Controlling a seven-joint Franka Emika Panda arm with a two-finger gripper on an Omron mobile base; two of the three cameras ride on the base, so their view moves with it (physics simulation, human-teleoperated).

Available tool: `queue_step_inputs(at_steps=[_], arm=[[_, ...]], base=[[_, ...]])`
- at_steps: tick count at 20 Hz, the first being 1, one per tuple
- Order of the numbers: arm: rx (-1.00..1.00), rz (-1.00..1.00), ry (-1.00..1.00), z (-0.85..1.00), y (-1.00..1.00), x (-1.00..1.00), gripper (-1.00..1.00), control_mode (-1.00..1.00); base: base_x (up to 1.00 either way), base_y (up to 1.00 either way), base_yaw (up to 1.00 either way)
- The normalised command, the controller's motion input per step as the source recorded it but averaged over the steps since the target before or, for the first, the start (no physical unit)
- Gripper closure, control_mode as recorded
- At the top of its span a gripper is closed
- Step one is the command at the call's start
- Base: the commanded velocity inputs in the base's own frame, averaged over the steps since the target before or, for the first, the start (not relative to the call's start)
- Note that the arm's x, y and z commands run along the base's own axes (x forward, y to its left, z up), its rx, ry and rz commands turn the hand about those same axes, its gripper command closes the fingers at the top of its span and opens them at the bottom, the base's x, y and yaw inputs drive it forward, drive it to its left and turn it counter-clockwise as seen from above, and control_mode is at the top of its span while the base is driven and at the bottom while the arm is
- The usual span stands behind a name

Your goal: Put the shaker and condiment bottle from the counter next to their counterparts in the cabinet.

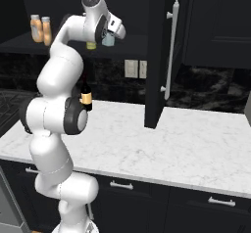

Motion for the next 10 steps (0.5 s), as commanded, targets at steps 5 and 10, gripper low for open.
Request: queue_step_inputs(at_steps=[5, 10], arm=[[0.01, 0.01, 0.15, -0.08, 0.00, 0.00, 1.00, -1.00], [0.00, 0.03, 0.01, -0.25, 0.00, -0.20, 1.00, -1.00]], base=[[0.00, 0.00, 0.00], [0.00, 0.00, 0.00]])
